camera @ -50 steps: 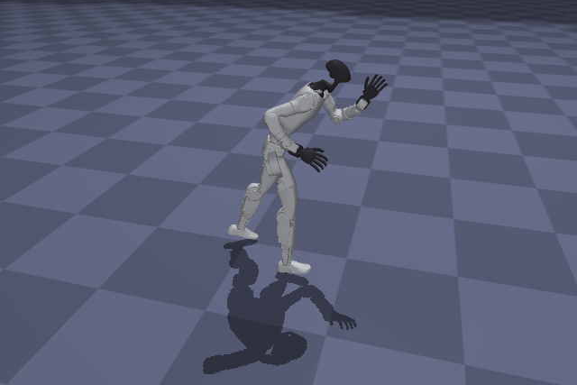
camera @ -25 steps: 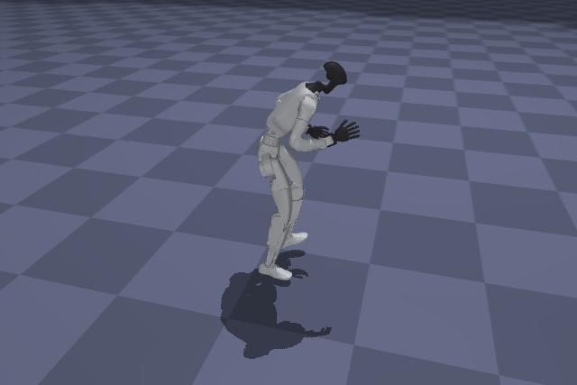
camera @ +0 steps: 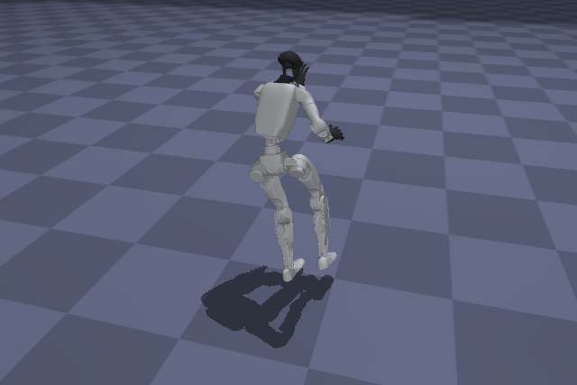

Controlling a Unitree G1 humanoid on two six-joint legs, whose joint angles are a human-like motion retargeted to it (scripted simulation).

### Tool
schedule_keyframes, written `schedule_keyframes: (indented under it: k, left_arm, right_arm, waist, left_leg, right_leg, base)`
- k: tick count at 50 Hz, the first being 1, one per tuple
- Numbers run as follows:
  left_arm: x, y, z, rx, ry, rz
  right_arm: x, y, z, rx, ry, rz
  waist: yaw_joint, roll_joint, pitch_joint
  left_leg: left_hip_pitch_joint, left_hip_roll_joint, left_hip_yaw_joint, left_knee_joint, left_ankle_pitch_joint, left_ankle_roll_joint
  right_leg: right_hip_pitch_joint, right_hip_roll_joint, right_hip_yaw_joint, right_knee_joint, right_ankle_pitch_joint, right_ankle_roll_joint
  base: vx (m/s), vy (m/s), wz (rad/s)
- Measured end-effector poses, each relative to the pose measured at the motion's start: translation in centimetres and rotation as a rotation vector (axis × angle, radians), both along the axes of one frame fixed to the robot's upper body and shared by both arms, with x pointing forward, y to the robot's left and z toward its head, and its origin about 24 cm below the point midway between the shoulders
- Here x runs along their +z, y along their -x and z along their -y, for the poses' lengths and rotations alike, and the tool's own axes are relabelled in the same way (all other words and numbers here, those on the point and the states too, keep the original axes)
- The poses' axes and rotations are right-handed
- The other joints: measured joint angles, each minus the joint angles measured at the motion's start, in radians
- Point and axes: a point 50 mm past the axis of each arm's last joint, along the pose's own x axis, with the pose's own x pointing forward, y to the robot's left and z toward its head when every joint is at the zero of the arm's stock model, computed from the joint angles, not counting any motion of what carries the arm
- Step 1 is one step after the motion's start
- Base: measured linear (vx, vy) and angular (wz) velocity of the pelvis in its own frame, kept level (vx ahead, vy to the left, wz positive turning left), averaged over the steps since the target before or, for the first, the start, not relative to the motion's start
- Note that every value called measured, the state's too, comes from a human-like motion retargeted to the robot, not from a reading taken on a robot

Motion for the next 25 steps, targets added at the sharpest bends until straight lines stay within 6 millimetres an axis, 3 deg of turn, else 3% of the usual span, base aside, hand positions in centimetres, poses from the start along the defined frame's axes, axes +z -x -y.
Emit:
schedule_keyframes:
  k: [2,3,4,5,7,10,13,15,17,20,22,23,25]
  left_arm:
    - [1.6,2.7,-1.3,0.123,0.021,0.191]
    - [1.7,4.5,-2.3,-0.068,0.112,0.281]
    - [1.8,4.7,-3.6,0.024,0.157,0.293]
    - [2.0,4.3,-5.0,0.258,0.193,0.268]
    - [0.9,5.8,-6.5,0.013,0.29,0.36]
    - [-0.7,4.3,-8.4,0.111,0.27,0.284]
    - [-2.7,1.4,-9.5,0.286,0.096,0.102]
    - [-4.5,-0.4,-8.9,0.327,-0.053,-0.011]
    - [-7.9,-2.7,-8.5,0.392,-0.209,-0.188]
    - [-16.8,-5.0,-9.6,0.47,-0.456,-0.563]
    - [-22.9,-3.8,-12.5,0.509,-0.596,-0.807]
    - [-25.4,-2.2,-14.4,0.53,-0.649,-0.919]
    - [-28.4,1.7,-18.3,0.577,-0.746,-1.11]
  right_arm:
    - [-0.8,1.3,1.2,0.008,0.023,-0.067]
    - [-1.2,1.9,1.8,-0.006,0.024,-0.103]
    - [-1.6,2.8,2.5,-0.023,0.029,-0.134]
    - [-1.9,3.8,3.3,-0.041,0.036,-0.162]
    - [-2.6,5.1,3.9,-0.069,-0.006,-0.215]
    - [-3.0,6.8,4.5,-0.086,-0.026,-0.28]
    - [-1.7,6.9,4.5,-0.028,0.003,-0.297]
    - [-0.8,6.2,4.0,0.012,-0.011,-0.264]
    - [-0.2,4.9,3.8,0.045,-0.073,-0.228]
    - [0.9,1.1,3.4,0.107,-0.123,-0.21]
    - [4.1,-1.3,2.4,0.17,-0.102,-0.093]
    - [6.3,-2.1,1.6,0.207,-0.098,-0.004]
    - [10.6,-2.0,0.1,0.285,-0.112,0.186]
  waist:
    - [-0.037,0.028,-0.01]
    - [-0.061,0.042,-0.015]
    - [-0.083,0.055,-0.029]
    - [-0.105,0.067,-0.046]
    - [-0.14,0.067,-0.075]
    - [-0.162,0.052,-0.115]
    - [-0.181,0.034,-0.139]
    - [-0.17,0.021,-0.138]
    - [-0.144,0.021,-0.11]
    - [-0.076,0.015,-0.08]
    - [0.0,-0.011,-0.087]
    - [0.045,-0.031,-0.1]
    - [0.155,-0.078,-0.13]
  left_leg:
    - [0.061,-0.041,-0.132,-0.062,0.053,-0.027]
    - [0.095,-0.062,-0.201,-0.099,0.083,-0.037]
    - [0.128,-0.08,-0.263,-0.137,0.114,-0.045]
    - [0.162,-0.098,-0.321,-0.175,0.145,-0.051]
    - [0.232,-0.122,-0.389,-0.252,0.206,-0.078]
    - [0.317,-0.14,-0.379,-0.304,0.26,-0.134]
    - [0.214,-0.159,-0.198,-0.012,0.188,-0.209]
    - [0.087,-0.133,-0.053,0.268,0.141,-0.154]
    - [-0.039,-0.037,0.082,0.55,0.088,-0.086]
    - [-0.187,0.11,0.236,0.845,-0.069,0.038]
    - [-0.284,0.159,0.295,0.926,-0.12,0.08]
    - [-0.334,0.167,0.312,0.938,-0.13,0.086]
    - [-0.419,0.169,0.335,0.904,-0.139,0.088]
  right_leg:
    - [0.048,0.031,0.029,-0.195,0.051,0.023]
    - [0.077,0.04,0.046,-0.3,0.078,0.037]
    - [0.107,0.042,0.062,-0.409,0.104,0.053]
    - [0.138,0.041,0.078,-0.52,0.129,0.069]
    - [0.191,0.021,0.099,-0.712,0.152,0.102]
    - [0.263,-0.023,0.084,-0.908,0.125,0.153]
    - [0.305,-0.088,-0.002,-0.923,0.126,0.132]
    - [0.318,-0.14,-0.085,-0.851,0.091,0.119]
    - [0.32,-0.171,-0.176,-0.703,-0.027,0.101]
    - [0.31,-0.209,-0.261,-0.495,-0.15,0.1]
    - [0.318,-0.23,-0.281,-0.448,-0.186,0.109]
    - [0.326,-0.238,-0.284,-0.449,-0.191,0.11]
    - [0.357,-0.254,-0.281,-0.491,-0.161,0.111]
  base:
    - [0.33,0.01,3.95]
    - [0.38,0.01,4.06]
    - [0.41,0.01,4.11]
    - [0.44,0.01,4.02]
    - [0.49,0.01,3.82]
    - [0.52,-0.04,3.35]
    - [0.49,-0.1,3.05]
    - [0.42,-0.14,2.9]
    - [0.43,-0.14,2.47]
    - [0.49,-0.14,1.62]
    - [0.58,-0.1,0.87]
    - [0.66,-0.04,0.54]
    - [0.75,0.04,0.22]
